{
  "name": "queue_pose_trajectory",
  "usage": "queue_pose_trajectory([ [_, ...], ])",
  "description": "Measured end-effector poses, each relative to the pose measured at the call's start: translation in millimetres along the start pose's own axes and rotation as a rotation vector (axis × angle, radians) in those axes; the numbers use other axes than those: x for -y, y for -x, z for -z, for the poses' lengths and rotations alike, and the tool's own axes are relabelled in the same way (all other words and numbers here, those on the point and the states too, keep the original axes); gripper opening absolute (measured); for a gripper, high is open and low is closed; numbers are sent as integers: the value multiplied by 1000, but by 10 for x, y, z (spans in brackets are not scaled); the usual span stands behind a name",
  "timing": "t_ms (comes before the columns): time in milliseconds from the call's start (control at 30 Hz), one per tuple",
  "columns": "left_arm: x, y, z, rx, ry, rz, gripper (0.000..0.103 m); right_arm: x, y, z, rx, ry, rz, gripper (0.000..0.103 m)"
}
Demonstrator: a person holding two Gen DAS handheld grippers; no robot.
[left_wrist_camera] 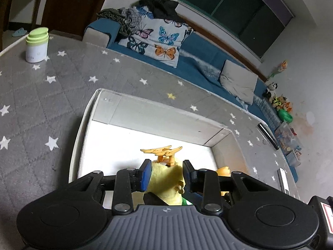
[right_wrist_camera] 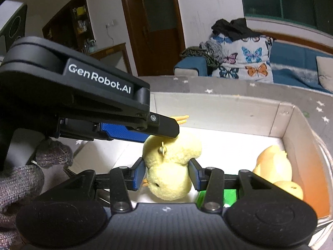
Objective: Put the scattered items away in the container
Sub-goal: 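Lift the plush chick with the right tool over the box, then open the right tool to release the chick into the box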
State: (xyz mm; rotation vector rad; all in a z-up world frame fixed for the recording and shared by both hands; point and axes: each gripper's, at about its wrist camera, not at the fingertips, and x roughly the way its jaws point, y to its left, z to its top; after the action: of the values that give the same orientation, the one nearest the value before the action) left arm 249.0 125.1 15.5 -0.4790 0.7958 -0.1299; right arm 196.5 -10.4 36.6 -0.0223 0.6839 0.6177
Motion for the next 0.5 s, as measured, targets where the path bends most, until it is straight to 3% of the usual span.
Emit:
queue_pose_trajectory([
  [233, -46, -59, 3, -23, 12, -23, 35, 20, 15, 10, 1, -6, 3, 46],
  [500, 19, 128, 47, 10, -3, -16, 35, 57, 316, 8, 56, -3, 2, 46],
])
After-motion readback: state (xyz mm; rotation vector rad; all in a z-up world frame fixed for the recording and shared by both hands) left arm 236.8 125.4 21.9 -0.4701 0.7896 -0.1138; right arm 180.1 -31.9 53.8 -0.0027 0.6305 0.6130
